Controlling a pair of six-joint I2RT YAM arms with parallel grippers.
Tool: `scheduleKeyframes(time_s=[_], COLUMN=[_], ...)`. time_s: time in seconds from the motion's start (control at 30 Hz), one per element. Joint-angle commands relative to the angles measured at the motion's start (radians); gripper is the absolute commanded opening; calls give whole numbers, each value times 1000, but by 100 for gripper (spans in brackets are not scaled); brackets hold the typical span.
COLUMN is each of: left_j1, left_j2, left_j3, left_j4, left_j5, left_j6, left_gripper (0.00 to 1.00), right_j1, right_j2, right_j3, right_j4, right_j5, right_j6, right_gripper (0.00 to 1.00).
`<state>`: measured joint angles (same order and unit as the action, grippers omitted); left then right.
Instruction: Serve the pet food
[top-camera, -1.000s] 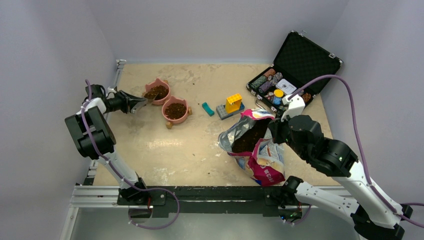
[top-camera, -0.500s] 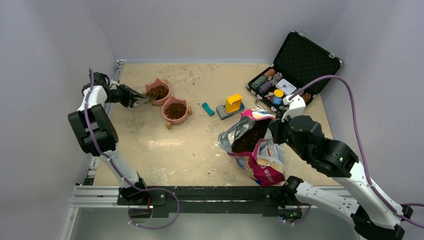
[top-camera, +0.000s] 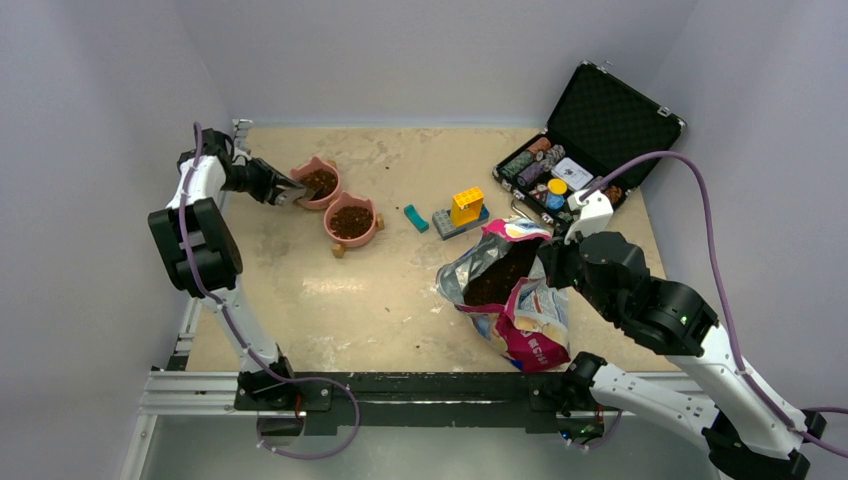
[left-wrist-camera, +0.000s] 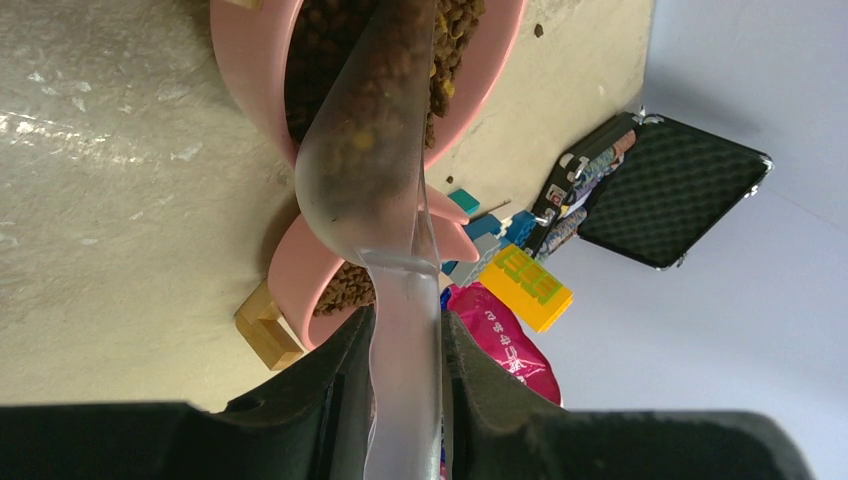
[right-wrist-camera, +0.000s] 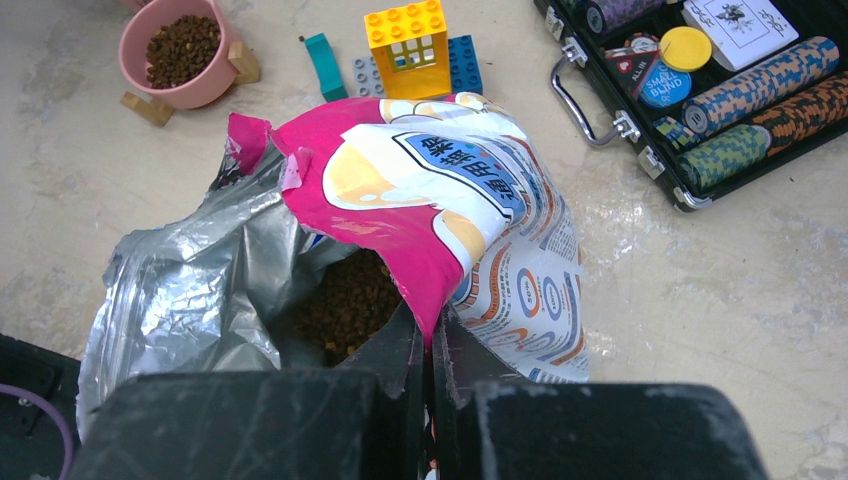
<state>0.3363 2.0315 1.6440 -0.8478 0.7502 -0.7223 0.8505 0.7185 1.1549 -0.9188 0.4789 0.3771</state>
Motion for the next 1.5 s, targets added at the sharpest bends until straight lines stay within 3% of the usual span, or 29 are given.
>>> scheduleKeyframes(time_s=[0.0, 0.13, 0.6, 1.1, 1.47], left_j1=[-8, -12, -74, -162, -228], left_j2=[18, -3, 61, 55, 85], left_j3=[79, 120, 337, 507, 668], left_j4=[-120, -166, -352, -502, -607], left_j5=[-116, -187, -235, -497, -586], left_j6=[-17, -30, -57, -80, -41], left_gripper=[0, 0, 0, 0, 0], right_j1=[3, 2, 2, 3, 3], right_j2=[-17, -21, -25, -65, -66], right_j3=[18, 11, -7, -30, -29], right_j4=[-7, -6, 13, 5, 9], right_j5=[2, -1, -11, 1, -2], right_j6=[8, 17, 20, 33, 33], right_gripper=[0, 0, 0, 0, 0])
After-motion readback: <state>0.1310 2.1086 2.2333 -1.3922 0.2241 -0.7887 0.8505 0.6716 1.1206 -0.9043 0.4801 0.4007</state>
